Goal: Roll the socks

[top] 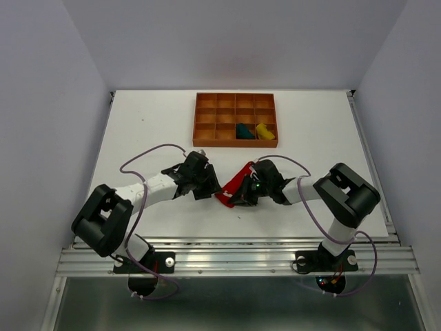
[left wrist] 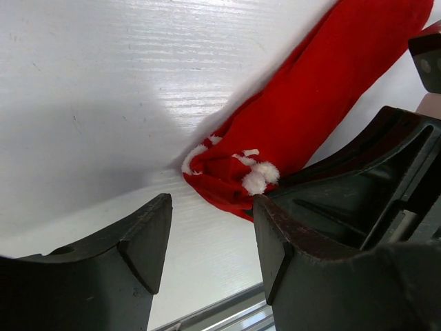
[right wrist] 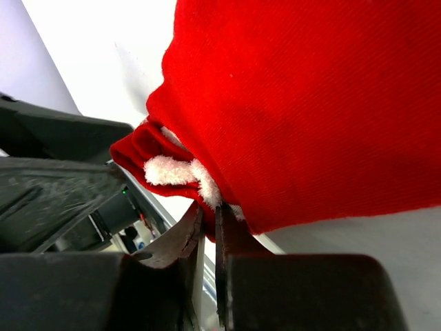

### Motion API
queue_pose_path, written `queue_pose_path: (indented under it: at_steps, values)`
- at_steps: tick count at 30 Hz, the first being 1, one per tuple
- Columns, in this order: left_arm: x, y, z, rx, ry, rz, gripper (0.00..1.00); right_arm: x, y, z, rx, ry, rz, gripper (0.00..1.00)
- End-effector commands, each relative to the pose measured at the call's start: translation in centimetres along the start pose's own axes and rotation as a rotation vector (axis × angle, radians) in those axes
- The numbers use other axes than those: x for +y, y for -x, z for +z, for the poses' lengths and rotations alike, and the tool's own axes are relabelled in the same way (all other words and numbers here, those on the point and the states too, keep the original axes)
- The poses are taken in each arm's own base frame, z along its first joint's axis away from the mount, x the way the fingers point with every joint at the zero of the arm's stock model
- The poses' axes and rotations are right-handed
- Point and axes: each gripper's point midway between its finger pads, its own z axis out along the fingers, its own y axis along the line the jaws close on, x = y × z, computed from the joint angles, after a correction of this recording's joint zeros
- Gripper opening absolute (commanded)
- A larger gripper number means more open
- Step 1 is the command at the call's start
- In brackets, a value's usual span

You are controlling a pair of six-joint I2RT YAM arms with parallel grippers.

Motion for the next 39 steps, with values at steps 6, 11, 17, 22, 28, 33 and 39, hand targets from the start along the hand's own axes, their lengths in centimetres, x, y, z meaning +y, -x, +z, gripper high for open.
queue_pose_path:
  at_steps: [6,11,17,22,28,33,39]
  values:
    - [-0.4,-0.6,0.8,0.012,-0.043,0.014,0.6,-2.4,0.2,-0.2,-0.01,-0.049,0.1,0.01]
    - [-1.0,-1.0,1.1,0.015,-0.09,0.0,0.6,-2.8,0.1,0.0,0.006,-0.045,0.127,0.01]
    - [-1.9,-0.5,-0.6,-0.056,-0.171,-0.017,0.6,-2.8,-0.4,0.1,0.03,-0.026,0.151,0.01]
    - [-1.0,-0.7,-1.4,-0.089,-0.172,-0.034,0.61,-2.8,-0.5,0.1,0.03,-0.026,0.154,0.01]
    - [-0.3,-1.3,-0.8,-0.068,-0.154,-0.038,0.6,-2.9,-0.2,-0.1,0.021,-0.025,0.16,0.01]
    - [0.4,-1.4,-0.4,-0.069,-0.127,-0.044,0.6,-2.7,-0.2,-0.2,0.016,-0.016,0.162,0.01]
    - [0.5,-1.6,0.4,-0.047,-0.116,-0.047,0.57,-2.7,-0.4,-0.1,0.03,-0.005,0.169,0.01]
